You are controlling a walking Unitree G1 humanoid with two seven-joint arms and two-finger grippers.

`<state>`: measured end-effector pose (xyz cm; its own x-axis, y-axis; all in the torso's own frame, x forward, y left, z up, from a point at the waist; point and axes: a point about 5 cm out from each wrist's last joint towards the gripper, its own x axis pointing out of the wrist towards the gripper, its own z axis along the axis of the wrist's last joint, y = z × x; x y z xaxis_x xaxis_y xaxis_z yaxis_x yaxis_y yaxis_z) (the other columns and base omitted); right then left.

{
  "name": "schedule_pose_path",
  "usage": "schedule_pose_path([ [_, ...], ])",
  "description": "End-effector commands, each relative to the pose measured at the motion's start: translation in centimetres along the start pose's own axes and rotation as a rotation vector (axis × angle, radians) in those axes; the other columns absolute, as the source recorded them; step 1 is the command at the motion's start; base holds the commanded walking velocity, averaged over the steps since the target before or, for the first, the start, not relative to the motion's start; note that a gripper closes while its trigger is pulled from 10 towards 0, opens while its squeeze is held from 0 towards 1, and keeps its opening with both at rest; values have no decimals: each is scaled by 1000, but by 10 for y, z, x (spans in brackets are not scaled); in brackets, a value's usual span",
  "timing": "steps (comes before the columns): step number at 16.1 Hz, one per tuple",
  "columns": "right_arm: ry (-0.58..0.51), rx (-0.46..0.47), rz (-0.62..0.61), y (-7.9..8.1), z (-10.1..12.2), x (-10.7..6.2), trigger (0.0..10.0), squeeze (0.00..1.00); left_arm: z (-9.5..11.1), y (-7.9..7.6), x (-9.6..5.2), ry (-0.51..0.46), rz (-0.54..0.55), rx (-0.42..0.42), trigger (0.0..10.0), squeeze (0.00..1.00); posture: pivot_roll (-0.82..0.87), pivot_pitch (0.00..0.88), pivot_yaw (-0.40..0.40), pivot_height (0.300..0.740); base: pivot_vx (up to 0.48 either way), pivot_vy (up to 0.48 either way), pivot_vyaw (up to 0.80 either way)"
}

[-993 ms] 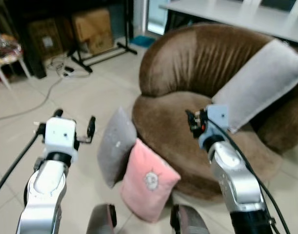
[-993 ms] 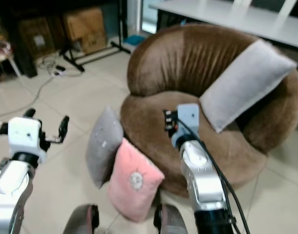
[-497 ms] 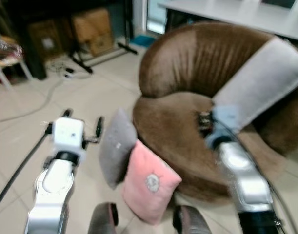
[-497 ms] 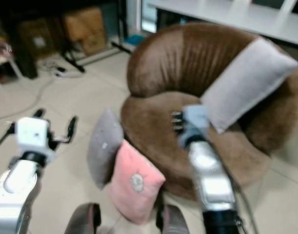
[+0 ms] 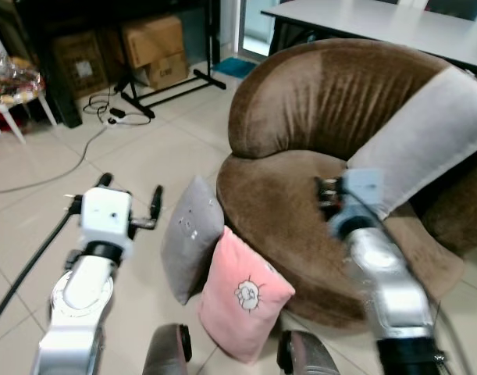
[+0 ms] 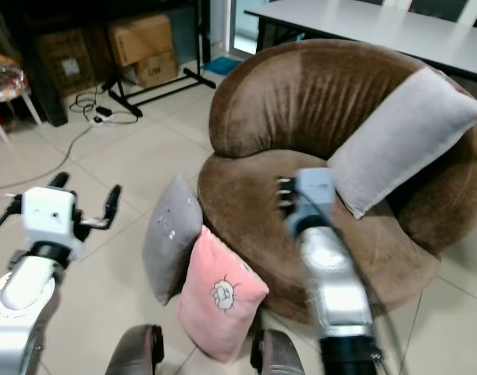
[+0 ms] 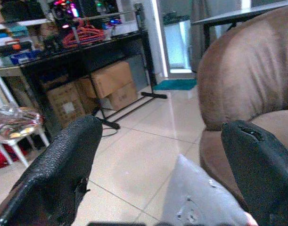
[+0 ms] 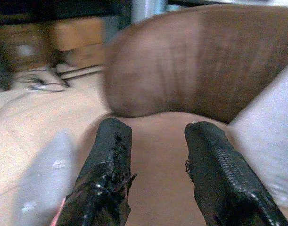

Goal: Move the pillow to the sofa from floor

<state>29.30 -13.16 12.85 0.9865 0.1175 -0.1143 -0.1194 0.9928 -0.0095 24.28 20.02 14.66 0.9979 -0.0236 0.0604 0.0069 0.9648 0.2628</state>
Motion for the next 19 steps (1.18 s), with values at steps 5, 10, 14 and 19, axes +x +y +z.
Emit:
schedule_pose_path([
  [5,-3,-16,-29,-11,2,-1,10000,0,0,-6,2,2,-20,-12,10000,0,-74,0,-23,611,277,0,0],
  [10,0,-28,-25,-12,1,-1,10000,0,0,-7,2,1,-21,-13,10000,0,-71,0,-31,611,277,0,0],
  [14,1,-42,-17,-10,1,-1,10000,0,0,-8,1,0,-22,-14,10000,0,-70,0,-33,611,278,0,0],
  [19,6,-85,3,-8,0,-1,10000,0,-1,-8,0,0,-26,-13,10000,0,-70,0,-33,611,278,0,364],
])
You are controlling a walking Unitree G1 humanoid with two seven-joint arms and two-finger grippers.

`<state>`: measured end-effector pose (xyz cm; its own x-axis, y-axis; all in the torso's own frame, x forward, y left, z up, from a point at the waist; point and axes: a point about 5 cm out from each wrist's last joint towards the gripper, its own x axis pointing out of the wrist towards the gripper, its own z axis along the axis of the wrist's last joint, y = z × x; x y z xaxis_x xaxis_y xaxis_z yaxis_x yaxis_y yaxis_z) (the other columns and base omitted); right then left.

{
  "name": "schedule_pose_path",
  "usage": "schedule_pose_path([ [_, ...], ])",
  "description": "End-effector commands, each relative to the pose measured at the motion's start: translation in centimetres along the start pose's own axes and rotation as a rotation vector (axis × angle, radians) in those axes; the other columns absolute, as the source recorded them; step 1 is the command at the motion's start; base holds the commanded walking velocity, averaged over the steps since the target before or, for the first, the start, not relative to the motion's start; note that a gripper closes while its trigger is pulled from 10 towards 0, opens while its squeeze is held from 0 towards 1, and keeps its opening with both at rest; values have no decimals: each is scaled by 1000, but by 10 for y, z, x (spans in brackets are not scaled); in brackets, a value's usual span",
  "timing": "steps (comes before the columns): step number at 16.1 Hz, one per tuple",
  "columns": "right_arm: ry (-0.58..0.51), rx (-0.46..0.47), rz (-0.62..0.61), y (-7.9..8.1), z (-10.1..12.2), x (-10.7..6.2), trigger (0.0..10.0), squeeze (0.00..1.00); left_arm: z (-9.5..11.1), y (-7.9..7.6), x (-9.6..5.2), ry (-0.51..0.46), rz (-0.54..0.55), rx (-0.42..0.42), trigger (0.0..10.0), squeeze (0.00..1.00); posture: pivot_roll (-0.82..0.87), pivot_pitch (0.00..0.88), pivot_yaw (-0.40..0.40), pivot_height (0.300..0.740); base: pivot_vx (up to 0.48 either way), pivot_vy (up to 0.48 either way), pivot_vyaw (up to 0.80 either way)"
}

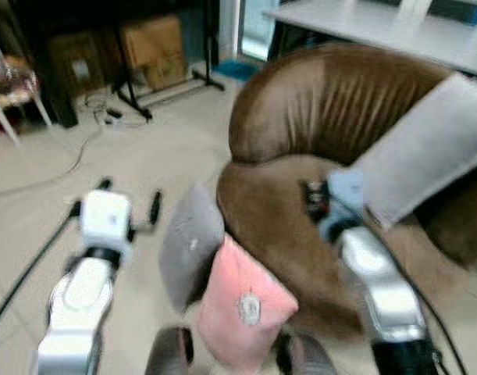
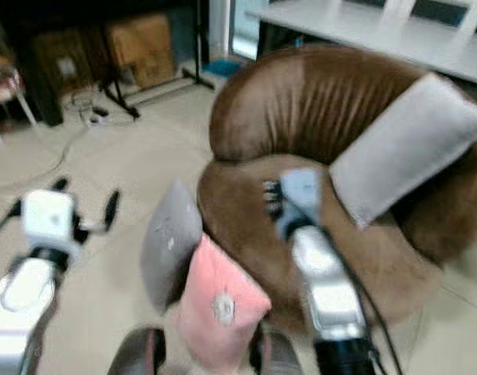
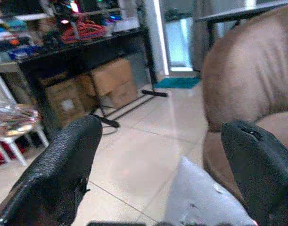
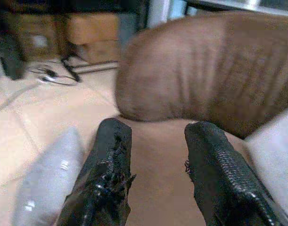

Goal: Move the pillow to the sofa from floor

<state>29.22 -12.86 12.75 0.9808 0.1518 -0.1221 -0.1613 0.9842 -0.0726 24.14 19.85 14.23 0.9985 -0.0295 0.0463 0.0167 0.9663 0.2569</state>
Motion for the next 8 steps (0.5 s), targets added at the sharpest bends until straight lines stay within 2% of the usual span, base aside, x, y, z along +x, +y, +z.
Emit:
schedule_pose_path([
  [1,1,8,-41,-12,0,-1,10000,0,3,-5,2,-12,-17,-6,10000,0,-70,0,-33,611,281,0,0],
  [5,1,15,-51,-14,0,-1,10000,0,2,-5,1,-9,-15,-4,10000,0,-69,0,-34,611,277,0,0],
  [8,14,19,-41,-13,-1,-1,10000,0,1,-5,2,-6,-9,11,10000,0,-71,0,-34,611,0,0,0],
])
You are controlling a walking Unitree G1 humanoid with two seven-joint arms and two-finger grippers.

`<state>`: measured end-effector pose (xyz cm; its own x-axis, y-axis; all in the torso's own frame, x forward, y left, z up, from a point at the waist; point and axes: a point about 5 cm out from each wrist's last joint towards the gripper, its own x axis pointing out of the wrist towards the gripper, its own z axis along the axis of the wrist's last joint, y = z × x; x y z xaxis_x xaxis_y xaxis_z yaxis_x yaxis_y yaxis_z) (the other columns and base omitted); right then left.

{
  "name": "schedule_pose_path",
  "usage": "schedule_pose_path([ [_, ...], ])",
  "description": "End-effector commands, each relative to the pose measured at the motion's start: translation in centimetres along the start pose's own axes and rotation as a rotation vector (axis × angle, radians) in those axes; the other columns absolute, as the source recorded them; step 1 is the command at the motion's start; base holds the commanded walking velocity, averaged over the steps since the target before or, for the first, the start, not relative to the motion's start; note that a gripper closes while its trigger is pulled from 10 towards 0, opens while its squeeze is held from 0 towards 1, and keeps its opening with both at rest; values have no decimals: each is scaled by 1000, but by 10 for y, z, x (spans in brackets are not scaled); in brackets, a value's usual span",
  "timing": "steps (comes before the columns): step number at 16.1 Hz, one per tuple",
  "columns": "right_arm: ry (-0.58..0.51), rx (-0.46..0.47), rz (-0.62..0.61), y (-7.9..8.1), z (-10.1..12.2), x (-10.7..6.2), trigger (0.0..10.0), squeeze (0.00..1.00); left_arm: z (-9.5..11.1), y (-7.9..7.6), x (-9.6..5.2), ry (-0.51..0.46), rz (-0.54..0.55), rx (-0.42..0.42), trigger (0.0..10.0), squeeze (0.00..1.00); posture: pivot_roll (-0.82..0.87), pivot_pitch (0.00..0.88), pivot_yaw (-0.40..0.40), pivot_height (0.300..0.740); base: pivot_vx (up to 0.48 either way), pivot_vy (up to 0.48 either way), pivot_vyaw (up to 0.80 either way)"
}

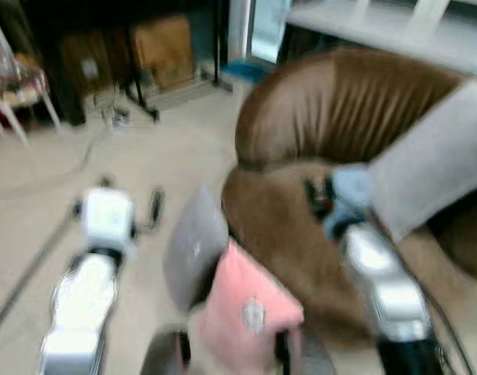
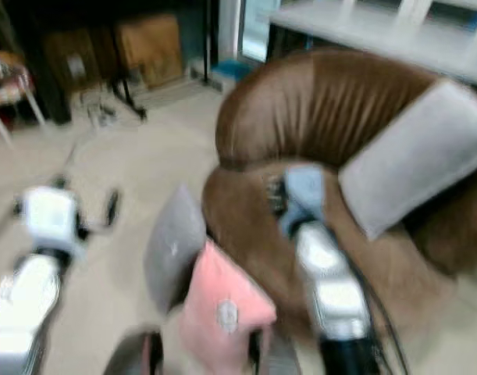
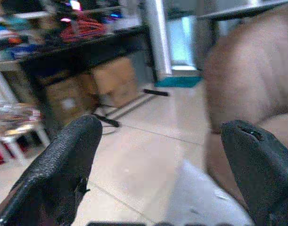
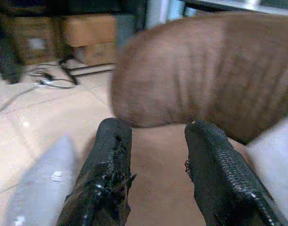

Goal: Move the pillow to the sofa from floor

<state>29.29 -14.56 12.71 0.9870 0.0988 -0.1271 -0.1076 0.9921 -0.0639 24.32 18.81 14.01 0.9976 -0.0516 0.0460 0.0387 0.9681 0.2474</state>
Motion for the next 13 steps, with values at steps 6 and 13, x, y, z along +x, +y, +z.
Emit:
schedule_pose_path([
  [6,35,20,38,3,-4,1,10000,0,1,5,1,2,8,37,10000,0,-73,0,-30,566,0,0,0],
  [13,54,-19,89,1,-5,4,10000,0,-2,3,0,16,-12,53,10000,0,-81,0,-28,496,0,0,0],
])
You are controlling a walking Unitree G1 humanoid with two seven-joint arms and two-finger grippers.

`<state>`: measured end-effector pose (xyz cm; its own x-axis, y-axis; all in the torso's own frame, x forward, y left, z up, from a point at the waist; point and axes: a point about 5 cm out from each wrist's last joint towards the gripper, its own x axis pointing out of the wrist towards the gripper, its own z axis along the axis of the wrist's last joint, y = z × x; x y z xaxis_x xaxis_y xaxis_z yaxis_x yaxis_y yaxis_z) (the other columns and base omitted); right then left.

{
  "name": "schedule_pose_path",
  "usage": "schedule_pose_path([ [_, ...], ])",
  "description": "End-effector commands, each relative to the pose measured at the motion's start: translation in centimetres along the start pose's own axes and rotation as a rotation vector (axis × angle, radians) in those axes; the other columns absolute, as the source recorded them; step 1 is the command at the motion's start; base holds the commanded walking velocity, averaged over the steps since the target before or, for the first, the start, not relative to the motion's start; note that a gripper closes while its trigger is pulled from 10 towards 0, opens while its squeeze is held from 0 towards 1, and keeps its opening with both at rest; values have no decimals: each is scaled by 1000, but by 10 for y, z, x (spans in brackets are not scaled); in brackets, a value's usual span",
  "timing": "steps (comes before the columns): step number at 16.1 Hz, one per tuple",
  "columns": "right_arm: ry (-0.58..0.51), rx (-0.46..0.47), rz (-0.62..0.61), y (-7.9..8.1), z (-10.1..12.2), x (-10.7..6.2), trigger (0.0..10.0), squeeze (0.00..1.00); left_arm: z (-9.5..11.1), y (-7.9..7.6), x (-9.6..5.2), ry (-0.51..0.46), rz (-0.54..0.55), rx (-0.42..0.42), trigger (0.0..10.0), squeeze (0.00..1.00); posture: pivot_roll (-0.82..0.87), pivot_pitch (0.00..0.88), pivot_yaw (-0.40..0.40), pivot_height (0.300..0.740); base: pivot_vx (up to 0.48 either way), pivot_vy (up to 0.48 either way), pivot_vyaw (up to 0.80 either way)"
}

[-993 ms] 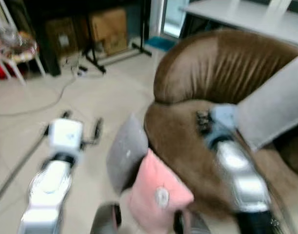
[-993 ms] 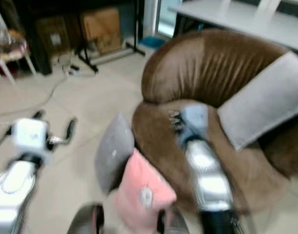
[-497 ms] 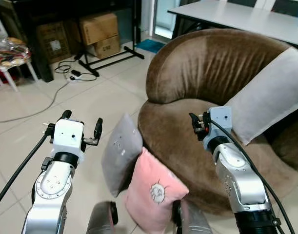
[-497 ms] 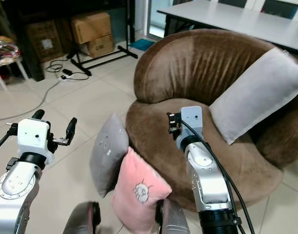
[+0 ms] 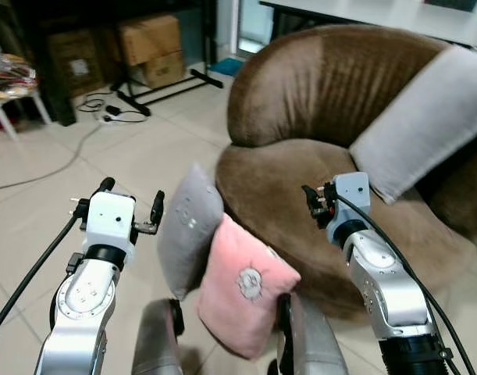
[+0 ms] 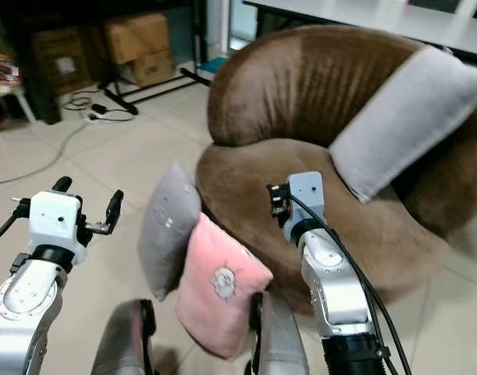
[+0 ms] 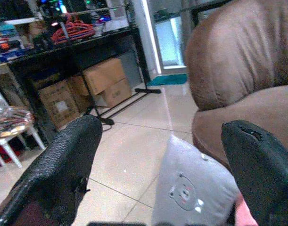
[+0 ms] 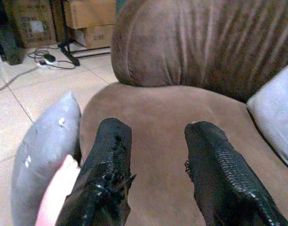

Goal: Move the pillow to the sofa from floor

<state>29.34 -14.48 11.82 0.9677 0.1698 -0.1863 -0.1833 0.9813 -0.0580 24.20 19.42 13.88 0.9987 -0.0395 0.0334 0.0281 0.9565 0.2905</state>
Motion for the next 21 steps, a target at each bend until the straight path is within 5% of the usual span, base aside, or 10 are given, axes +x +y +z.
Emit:
schedule_pose_path([
  [1,8,-30,27,1,2,4,10000,0,0,-3,0,7,-25,11,10000,0,-82,0,-28,486,0,0,0],
  [6,61,-12,138,16,-15,23,10000,0,-6,-13,-4,32,-109,51,10000,0,-94,0,-26,477,0,0,0],
  [7,84,-13,194,24,-22,28,10000,1000,-7,-13,-6,40,-135,58,10000,0,-98,0,-17,477,0,0,0],
  [10,139,-64,269,38,-38,35,10000,1000,-8,-11,-13,65,-205,65,10000,0,-77,0,-18,477,0,0,0],
  [14,246,-31,214,47,-65,42,10000,1000,-8,-16,-25,97,-366,54,10000,0,-59,0,-7,477,0,0,0],
  [21,309,-48,150,48,-70,57,10000,1000,-9,-3,-66,205,-421,59,10000,0,-44,163,2,477,0,0,0],
])
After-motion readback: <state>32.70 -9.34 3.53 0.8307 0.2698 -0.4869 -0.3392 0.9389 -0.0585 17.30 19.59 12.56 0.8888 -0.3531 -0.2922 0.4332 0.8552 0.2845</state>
